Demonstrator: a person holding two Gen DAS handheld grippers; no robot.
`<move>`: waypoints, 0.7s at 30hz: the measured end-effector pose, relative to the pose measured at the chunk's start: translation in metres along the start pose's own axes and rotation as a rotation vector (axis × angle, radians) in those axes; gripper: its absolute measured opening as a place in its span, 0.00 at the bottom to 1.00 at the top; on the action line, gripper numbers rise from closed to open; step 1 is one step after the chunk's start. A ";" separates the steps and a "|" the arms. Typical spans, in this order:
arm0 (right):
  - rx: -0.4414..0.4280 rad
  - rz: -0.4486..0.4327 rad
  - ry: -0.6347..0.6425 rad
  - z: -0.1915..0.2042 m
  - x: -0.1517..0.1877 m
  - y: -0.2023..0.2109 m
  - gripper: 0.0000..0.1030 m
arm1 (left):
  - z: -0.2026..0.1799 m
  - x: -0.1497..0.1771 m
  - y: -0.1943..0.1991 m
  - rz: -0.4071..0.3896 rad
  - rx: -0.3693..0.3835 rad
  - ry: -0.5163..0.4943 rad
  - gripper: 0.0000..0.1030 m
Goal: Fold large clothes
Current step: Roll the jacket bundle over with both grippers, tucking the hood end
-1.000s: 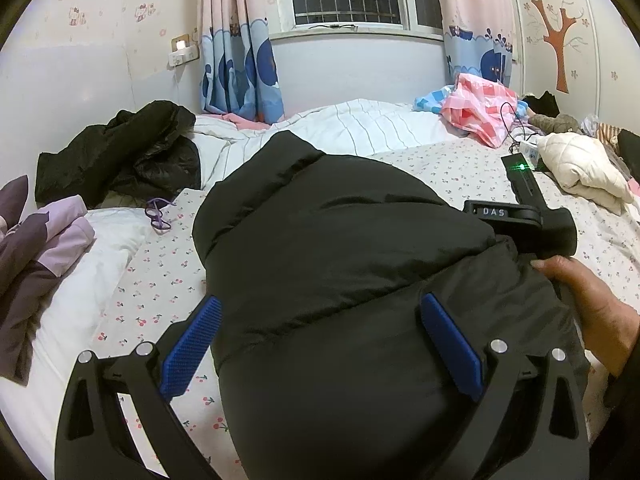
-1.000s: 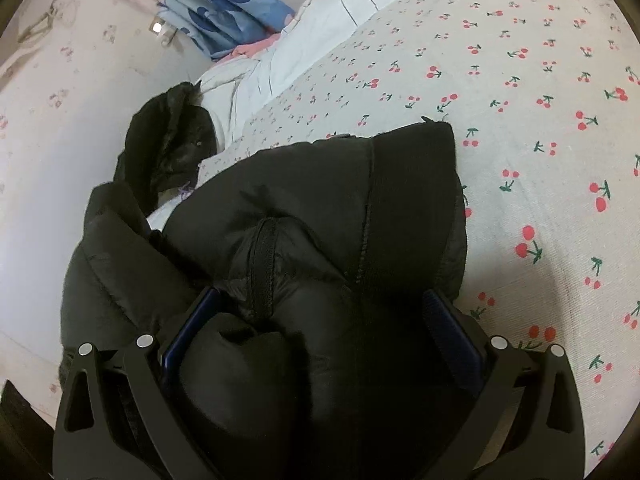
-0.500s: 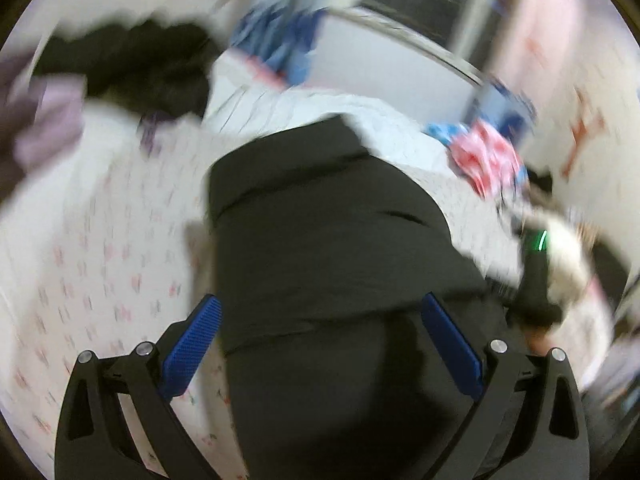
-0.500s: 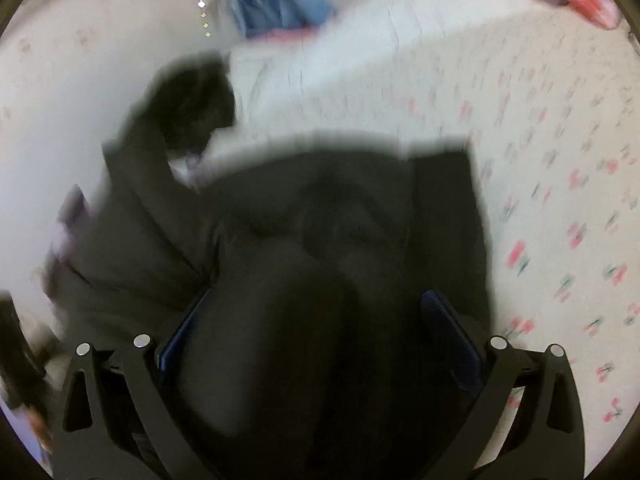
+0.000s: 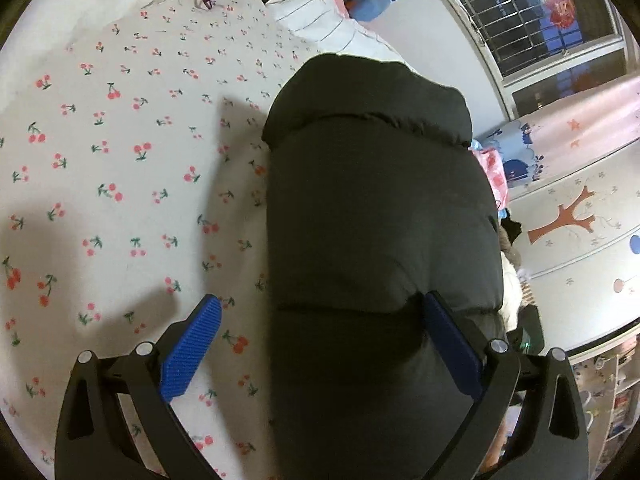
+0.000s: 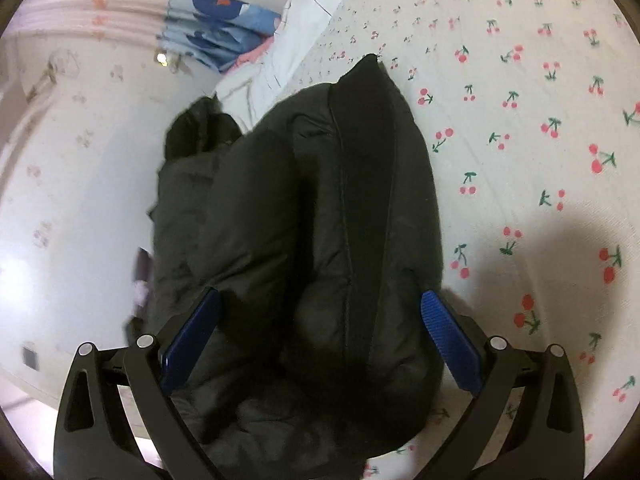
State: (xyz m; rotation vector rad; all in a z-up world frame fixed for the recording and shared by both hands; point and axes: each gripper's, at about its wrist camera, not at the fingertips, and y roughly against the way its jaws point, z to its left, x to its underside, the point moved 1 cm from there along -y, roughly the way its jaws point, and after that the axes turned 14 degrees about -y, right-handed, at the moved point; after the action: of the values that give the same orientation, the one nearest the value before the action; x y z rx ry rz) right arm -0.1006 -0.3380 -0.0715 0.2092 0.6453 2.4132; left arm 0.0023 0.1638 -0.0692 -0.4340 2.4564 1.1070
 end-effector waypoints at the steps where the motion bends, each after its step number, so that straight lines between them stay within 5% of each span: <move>1: 0.015 -0.025 0.023 0.005 -0.002 0.000 0.94 | 0.002 -0.002 0.001 -0.015 -0.001 0.008 0.93; 4: 0.075 -0.068 0.054 0.010 -0.008 -0.008 0.94 | 0.011 -0.006 -0.004 -0.047 0.102 0.080 0.93; 8: -0.043 0.059 -0.024 0.006 -0.022 -0.033 0.94 | 0.012 -0.012 -0.039 0.046 0.279 0.125 0.93; 11: -0.102 0.134 0.000 0.013 -0.025 -0.043 0.94 | 0.008 -0.013 -0.047 0.063 0.291 0.124 0.93; 15: -0.001 0.082 0.063 0.020 -0.033 -0.044 0.94 | 0.000 -0.019 -0.049 0.080 0.199 0.046 0.94; 21: 0.032 0.169 0.103 0.025 -0.026 -0.060 0.94 | -0.009 -0.018 -0.057 0.102 0.200 0.041 0.94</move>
State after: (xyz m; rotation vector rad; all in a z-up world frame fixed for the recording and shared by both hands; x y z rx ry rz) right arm -0.0403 -0.3029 -0.0793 0.1594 0.7392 2.5911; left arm 0.0404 0.1222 -0.0912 -0.2751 2.6180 0.8865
